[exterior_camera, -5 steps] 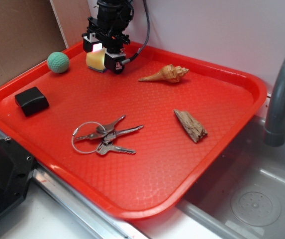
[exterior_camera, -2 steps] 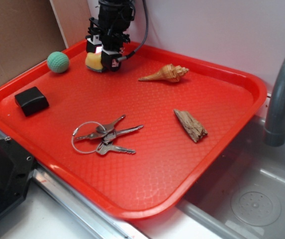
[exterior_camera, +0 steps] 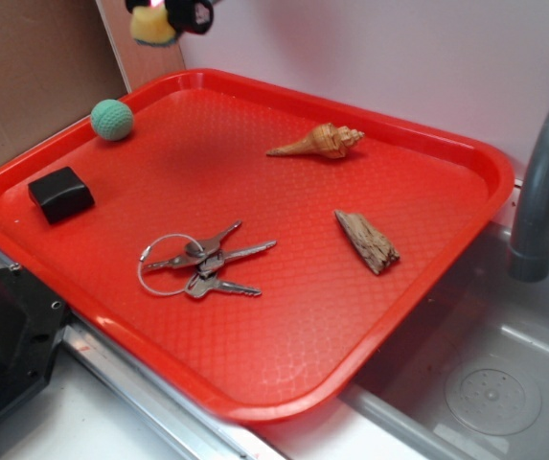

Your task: Grab the green sponge.

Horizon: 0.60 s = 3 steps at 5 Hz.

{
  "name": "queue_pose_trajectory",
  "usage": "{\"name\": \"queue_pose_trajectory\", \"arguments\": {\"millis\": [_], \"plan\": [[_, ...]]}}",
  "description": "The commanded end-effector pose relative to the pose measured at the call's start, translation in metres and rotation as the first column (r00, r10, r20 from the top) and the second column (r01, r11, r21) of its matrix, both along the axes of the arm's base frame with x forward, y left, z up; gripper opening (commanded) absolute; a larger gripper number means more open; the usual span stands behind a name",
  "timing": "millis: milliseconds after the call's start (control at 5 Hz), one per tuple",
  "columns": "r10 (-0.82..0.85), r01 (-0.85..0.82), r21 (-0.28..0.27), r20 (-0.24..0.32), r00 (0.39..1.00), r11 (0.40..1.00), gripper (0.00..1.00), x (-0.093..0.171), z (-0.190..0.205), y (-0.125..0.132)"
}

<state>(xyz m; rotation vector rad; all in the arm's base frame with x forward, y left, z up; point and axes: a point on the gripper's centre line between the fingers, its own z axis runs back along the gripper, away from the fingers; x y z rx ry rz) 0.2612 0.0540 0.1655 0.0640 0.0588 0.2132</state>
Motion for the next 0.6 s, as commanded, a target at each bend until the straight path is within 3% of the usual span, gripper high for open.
{"name": "queue_pose_trajectory", "arguments": {"millis": [0,200,400], "plan": [[-0.011,0.019,-0.064,0.117,0.993,0.998,0.00,-0.042,0.111,-0.003],[-0.061,0.067,-0.047,0.130,0.990,0.997,0.00,-0.039,0.154,-0.008],[-0.047,0.045,0.014,0.123,0.991,0.999,0.00,-0.024,0.142,-0.012]]}}
